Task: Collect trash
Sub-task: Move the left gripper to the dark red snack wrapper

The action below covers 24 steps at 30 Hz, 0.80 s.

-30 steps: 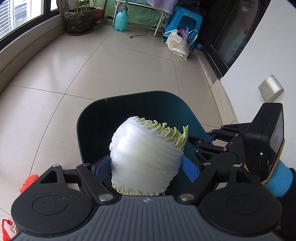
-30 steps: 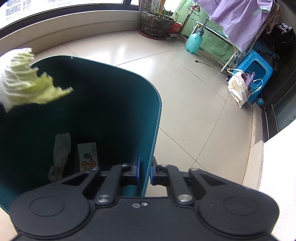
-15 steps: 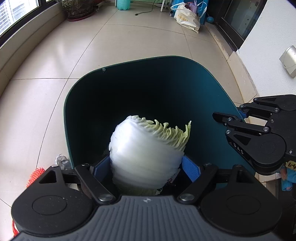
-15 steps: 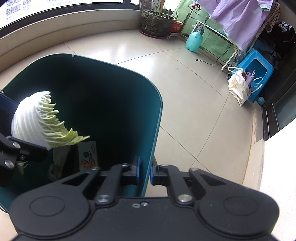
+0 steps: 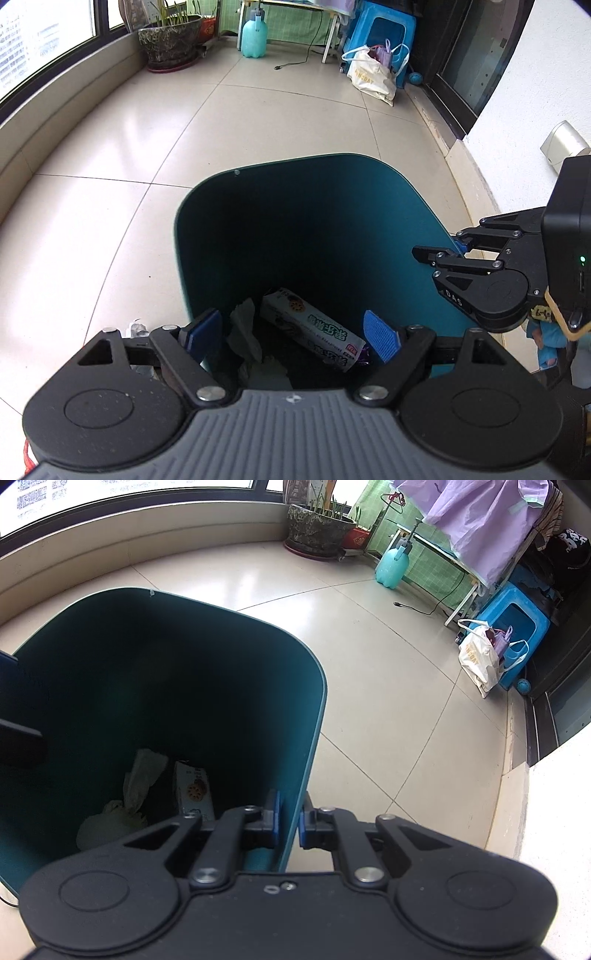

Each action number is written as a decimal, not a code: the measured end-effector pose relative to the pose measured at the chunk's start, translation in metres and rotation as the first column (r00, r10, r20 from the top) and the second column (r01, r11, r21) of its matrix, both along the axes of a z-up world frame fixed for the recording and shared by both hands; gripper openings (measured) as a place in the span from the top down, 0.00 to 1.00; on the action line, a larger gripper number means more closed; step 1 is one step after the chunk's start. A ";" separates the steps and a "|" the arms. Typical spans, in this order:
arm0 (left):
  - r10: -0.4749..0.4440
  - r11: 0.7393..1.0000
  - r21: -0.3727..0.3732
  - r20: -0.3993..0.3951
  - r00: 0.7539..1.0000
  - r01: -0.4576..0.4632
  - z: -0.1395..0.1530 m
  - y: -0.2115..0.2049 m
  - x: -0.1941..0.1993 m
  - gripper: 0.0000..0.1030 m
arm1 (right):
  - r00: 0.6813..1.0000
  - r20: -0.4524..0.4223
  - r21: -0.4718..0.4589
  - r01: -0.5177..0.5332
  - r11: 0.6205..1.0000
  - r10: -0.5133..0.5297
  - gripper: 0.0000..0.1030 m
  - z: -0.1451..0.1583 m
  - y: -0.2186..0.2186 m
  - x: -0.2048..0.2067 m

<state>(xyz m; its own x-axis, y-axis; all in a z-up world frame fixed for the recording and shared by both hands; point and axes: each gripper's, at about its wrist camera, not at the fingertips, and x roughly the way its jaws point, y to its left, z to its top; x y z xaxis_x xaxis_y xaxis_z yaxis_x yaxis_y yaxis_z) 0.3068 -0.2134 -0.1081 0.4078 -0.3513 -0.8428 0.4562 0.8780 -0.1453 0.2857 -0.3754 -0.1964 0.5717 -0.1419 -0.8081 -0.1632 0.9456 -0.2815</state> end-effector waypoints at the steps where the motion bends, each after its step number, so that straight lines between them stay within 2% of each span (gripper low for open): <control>1: 0.000 1.000 -0.019 0.006 1.000 0.000 0.004 0.009 -0.003 0.18 | 1.000 0.003 -0.001 -0.003 1.000 0.003 0.92 0.000 -0.002 -0.002; 6: 0.080 0.996 -0.037 0.042 0.996 -0.078 0.018 0.058 -0.016 0.18 | 1.000 0.001 0.007 -0.013 1.000 0.013 0.93 0.006 0.001 -0.007; 10: 0.164 0.986 0.018 0.060 0.985 -0.166 0.015 0.099 -0.018 0.18 | 0.998 0.017 -0.031 -0.057 0.998 0.058 0.93 0.010 0.015 -0.013; 12: 0.207 0.978 0.036 0.030 0.978 -0.208 0.005 0.120 -0.014 0.18 | 0.997 0.023 -0.047 -0.070 0.996 0.071 0.93 0.011 0.020 -0.013; 15: 0.274 0.959 0.077 -0.006 0.962 -0.273 -0.016 0.150 -0.010 0.18 | 0.998 0.024 -0.042 -0.065 0.997 0.066 0.93 0.011 0.020 -0.012; 19: 0.359 0.918 0.189 -0.023 0.933 -0.349 -0.059 0.180 -0.006 0.18 | 0.998 0.020 -0.040 -0.062 0.997 0.063 0.93 0.011 0.018 -0.010; 24: 0.486 0.866 0.239 -0.191 0.853 -0.440 -0.126 0.222 0.001 0.18 | 0.995 0.027 -0.057 -0.090 0.994 0.092 0.93 0.015 0.026 -0.012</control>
